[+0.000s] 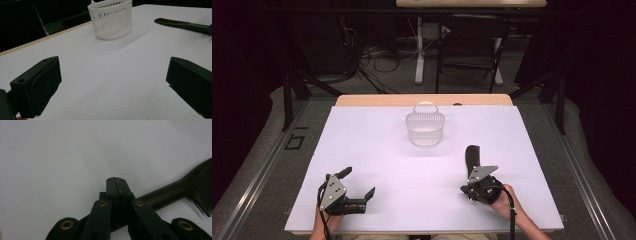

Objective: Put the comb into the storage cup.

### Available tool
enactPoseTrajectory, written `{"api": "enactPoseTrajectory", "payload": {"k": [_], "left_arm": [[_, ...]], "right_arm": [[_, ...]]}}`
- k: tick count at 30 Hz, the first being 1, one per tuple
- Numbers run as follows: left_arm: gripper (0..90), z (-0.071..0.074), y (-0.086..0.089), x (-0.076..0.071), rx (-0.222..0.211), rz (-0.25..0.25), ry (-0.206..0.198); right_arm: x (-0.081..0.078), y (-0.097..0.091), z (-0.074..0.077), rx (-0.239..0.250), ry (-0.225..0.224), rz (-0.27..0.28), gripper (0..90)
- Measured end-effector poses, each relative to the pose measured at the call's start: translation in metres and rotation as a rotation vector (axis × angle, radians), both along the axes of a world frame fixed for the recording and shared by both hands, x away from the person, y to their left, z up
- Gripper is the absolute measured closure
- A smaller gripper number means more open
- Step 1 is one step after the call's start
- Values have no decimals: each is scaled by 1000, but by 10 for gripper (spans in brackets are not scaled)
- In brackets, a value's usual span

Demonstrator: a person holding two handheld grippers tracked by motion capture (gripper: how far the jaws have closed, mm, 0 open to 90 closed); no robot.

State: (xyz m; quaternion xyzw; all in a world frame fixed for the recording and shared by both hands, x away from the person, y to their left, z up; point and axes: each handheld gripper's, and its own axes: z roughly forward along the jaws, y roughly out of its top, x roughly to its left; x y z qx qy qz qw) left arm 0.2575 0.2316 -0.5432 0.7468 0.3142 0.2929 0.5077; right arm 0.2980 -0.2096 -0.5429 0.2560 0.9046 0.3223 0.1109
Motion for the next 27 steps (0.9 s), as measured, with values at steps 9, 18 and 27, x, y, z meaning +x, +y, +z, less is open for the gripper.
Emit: {"api": "enactPoseTrajectory", "payload": {"k": [9,18,27], "left_arm": [[1,0,0,0,0,2,2],[1,0,0,0,3,3,3],[1,0,0,0,4,3,3]], "right_arm": [[0,-3,-1,-5,25,-9,900],[1,-8,0,-15,34,-11,900],[3,-12,-1,-9,41,-33,900]]}}
